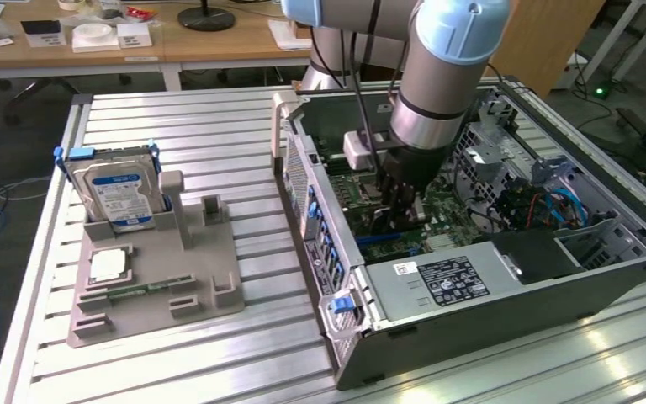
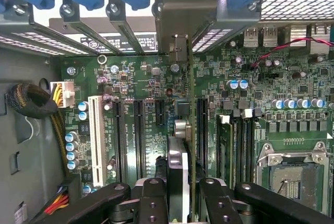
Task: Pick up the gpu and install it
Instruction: 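Insert the gpu into the slot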
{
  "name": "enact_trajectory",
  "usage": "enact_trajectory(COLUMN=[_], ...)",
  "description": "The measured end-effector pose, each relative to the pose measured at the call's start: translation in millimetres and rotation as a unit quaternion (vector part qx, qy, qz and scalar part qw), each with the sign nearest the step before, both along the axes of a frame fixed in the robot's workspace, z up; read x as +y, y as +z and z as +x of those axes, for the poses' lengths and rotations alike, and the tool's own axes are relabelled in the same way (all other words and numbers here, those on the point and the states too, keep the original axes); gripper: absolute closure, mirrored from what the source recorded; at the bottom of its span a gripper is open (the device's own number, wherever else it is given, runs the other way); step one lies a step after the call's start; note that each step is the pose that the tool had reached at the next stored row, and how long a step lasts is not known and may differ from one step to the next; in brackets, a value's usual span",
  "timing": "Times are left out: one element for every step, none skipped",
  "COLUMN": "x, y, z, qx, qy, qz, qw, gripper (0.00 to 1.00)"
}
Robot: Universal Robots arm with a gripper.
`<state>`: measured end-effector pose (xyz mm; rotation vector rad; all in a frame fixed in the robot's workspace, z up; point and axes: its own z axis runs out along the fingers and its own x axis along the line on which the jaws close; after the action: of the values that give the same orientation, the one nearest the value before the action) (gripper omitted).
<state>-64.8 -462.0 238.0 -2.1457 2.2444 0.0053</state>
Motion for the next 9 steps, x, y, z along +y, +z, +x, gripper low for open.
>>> enact_trajectory(x=[0.0, 0.0, 0.0, 0.0, 0.0, 0.1, 0.6, 1.4, 1.8], y=[-0.8, -1.5, -2.3, -3.0, -3.1, -3.1, -3.2, -3.2, -3.3], z=[0.0, 0.0, 0.0, -0.1, -0.1, 0.0, 0.0, 0.0, 0.1], qx=[0.0000, 0.0000, 0.0000, 0.0000, 0.0000, 0.0000, 0.0000, 0.0000, 0.0000], qy=[0.000, 0.000, 0.000, 0.000, 0.000, 0.000, 0.000, 0.000, 0.000], qz=[0.0002, 0.0005, 0.0008, 0.0011, 0.0012, 0.0012, 0.0012, 0.0012, 0.0013], qw=[1.0000, 1.0000, 1.0000, 1.0000, 1.0000, 1.0000, 1.0000, 1.0000, 1.0000], gripper=[0.72, 0.72, 0.72, 0.72, 0.72, 0.72, 0.72, 0.72, 0.72])
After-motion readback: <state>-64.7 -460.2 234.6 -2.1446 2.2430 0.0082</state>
